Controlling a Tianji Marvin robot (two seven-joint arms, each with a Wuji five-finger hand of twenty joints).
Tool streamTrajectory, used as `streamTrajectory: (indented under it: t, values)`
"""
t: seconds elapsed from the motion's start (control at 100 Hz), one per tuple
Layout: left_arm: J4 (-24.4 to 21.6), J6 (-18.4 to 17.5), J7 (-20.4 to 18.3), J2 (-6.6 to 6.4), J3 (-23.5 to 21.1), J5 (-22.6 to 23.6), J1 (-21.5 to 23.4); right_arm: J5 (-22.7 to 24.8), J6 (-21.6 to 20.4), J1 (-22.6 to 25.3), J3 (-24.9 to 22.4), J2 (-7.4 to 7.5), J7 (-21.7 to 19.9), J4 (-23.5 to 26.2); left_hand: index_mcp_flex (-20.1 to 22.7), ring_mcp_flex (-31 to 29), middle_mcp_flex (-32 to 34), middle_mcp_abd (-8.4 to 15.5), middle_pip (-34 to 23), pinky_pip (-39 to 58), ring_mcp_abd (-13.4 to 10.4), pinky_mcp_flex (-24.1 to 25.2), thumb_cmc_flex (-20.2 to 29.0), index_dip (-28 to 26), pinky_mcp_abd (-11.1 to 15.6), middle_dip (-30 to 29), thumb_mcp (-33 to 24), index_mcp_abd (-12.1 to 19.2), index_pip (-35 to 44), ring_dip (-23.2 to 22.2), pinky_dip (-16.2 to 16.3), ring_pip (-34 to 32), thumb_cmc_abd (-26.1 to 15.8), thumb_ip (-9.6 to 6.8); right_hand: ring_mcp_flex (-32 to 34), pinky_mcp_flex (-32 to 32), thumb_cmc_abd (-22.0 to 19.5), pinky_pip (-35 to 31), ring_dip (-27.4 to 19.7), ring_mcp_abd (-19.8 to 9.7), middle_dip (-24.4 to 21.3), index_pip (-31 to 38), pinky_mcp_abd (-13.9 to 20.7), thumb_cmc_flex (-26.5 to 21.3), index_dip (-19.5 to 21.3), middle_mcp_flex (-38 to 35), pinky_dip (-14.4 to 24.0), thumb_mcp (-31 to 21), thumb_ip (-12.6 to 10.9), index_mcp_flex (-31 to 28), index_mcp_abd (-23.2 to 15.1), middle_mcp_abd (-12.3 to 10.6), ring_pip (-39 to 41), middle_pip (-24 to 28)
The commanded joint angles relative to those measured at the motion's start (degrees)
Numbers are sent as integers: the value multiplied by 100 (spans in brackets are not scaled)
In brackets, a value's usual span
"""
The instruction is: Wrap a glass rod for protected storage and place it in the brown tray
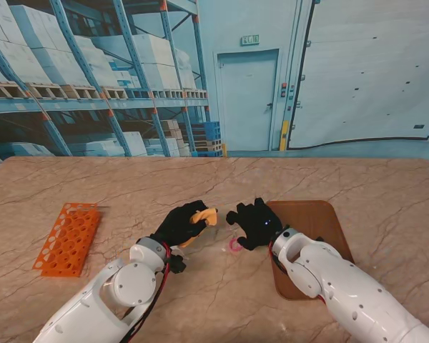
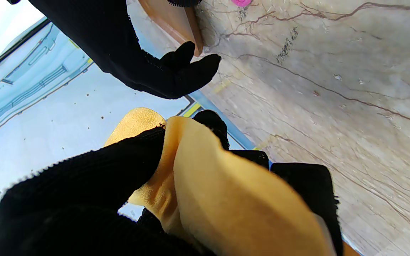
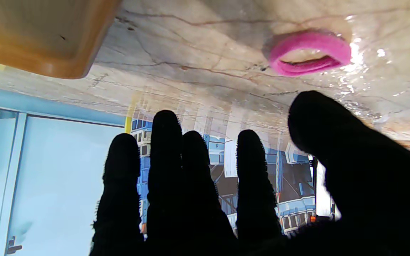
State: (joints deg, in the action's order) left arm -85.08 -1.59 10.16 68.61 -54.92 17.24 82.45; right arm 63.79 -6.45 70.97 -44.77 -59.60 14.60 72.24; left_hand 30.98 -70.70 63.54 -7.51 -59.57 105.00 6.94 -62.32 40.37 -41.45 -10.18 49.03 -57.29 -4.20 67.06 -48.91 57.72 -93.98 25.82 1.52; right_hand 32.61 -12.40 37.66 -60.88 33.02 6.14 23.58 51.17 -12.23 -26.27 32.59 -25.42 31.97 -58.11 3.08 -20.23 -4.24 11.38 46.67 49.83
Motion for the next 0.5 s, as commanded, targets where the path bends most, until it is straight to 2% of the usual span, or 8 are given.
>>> streamTrajectory:
  t: [0.0,0.34,0.49]
  values:
    - [-29,71,33,25,-2,11,52,-3,13,-80,55,-44,-39,-34,38,-203,250,-313,-32,1497,316,-160,166,27,381,52,-51,21,134,-16,196,-564,20,-174,-107,34,-23,-185,-57,-31,70,-40,41,206,-70,212,-88,0,-224,180,125,130,128,117]
    - [8,315,286,105,57,29,40,-99,61,-322,423,-43,-143,-266,-45,-202,197,-263,-71,1497,322,-158,215,23,357,87,28,34,159,-11,178,-565,-36,-181,-134,46,-46,-231,-78,-22,62,-102,27,217,-158,289,-156,27,-230,199,185,174,153,143]
    - [30,411,318,133,86,-39,23,-72,45,-440,625,-33,-72,-387,-74,-202,162,-281,-93,1497,322,-155,249,45,344,101,77,-2,162,-10,164,-566,-56,-202,-118,34,-264,-278,-84,-22,67,-98,19,338,-178,278,-184,-3,-250,166,183,177,184,176]
